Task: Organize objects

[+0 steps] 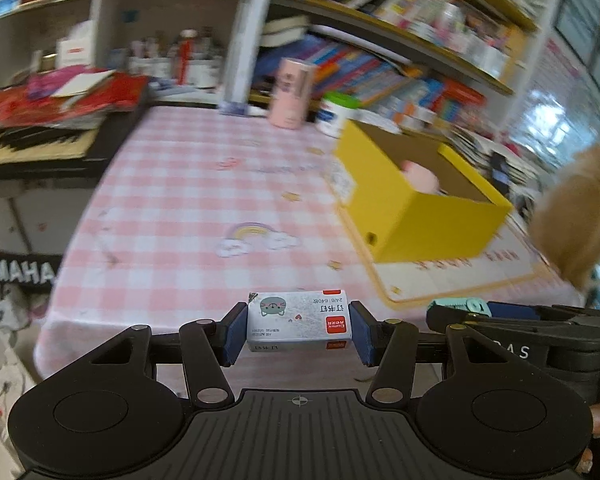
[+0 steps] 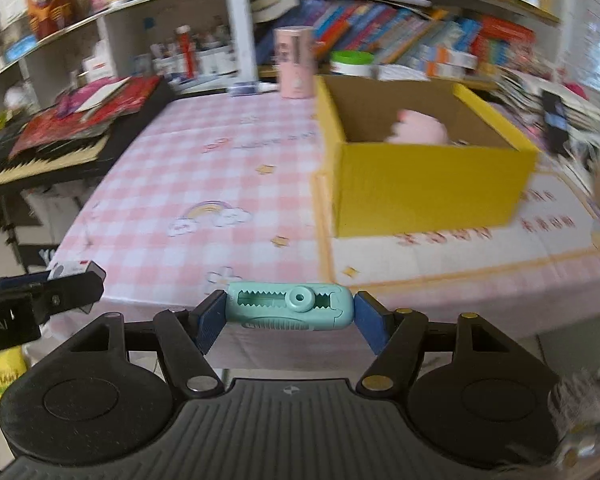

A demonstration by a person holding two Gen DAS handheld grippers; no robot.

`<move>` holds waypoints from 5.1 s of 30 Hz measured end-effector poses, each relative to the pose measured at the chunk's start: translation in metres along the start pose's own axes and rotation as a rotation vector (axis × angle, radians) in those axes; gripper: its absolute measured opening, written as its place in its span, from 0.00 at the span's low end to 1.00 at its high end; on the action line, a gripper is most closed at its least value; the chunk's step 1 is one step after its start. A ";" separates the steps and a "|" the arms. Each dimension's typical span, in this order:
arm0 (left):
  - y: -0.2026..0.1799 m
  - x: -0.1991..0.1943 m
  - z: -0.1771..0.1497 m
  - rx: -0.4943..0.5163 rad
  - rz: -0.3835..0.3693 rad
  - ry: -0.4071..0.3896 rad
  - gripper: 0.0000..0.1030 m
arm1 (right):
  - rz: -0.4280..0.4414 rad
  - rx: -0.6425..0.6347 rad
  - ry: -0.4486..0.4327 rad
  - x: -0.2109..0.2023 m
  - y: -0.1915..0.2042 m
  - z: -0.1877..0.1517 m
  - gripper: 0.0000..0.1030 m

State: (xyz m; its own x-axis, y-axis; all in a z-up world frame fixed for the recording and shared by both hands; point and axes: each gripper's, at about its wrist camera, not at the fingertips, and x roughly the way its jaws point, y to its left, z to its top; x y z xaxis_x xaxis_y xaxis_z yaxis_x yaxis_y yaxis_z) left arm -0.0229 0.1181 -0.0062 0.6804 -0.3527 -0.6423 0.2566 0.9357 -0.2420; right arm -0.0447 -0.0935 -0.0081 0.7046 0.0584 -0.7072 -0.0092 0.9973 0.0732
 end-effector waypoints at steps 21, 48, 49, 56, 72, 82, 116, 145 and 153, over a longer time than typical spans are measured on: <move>-0.083 0.044 0.010 0.151 -0.203 0.061 0.50 | -0.218 0.183 -0.006 -0.037 -0.085 -0.023 0.65; -0.182 0.141 0.110 0.209 -0.058 -0.120 0.50 | -0.143 0.119 -0.196 0.015 -0.203 0.103 0.65; -0.187 0.149 0.113 0.208 -0.044 -0.115 0.50 | -0.132 0.112 -0.203 0.019 -0.210 0.111 0.65; -0.202 0.207 0.118 0.161 0.031 -0.017 0.50 | -0.056 0.064 -0.216 0.045 -0.236 0.148 0.65; -0.217 0.216 0.109 0.215 0.148 -0.041 0.58 | 0.110 -0.055 -0.116 0.104 -0.237 0.170 0.65; -0.205 0.155 0.091 0.199 0.257 -0.111 0.74 | 0.190 -0.154 -0.057 0.133 -0.217 0.174 0.65; -0.179 0.058 0.065 0.088 0.331 -0.279 1.00 | -0.132 -0.039 -0.223 0.017 -0.154 0.077 1.00; -0.175 0.032 0.008 0.034 0.329 -0.125 1.00 | -0.070 -0.031 -0.088 -0.026 -0.109 0.004 1.00; -0.171 0.024 0.005 0.007 0.341 -0.126 1.00 | -0.024 -0.044 -0.108 -0.032 -0.103 0.000 1.00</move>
State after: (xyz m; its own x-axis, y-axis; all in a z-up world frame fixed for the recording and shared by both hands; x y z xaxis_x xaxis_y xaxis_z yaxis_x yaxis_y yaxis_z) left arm -0.0474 -0.0501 0.0237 0.8066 -0.0179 -0.5908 0.0045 0.9997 -0.0241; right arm -0.0660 -0.1980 0.0068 0.7774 0.0317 -0.6282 -0.0213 0.9995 0.0242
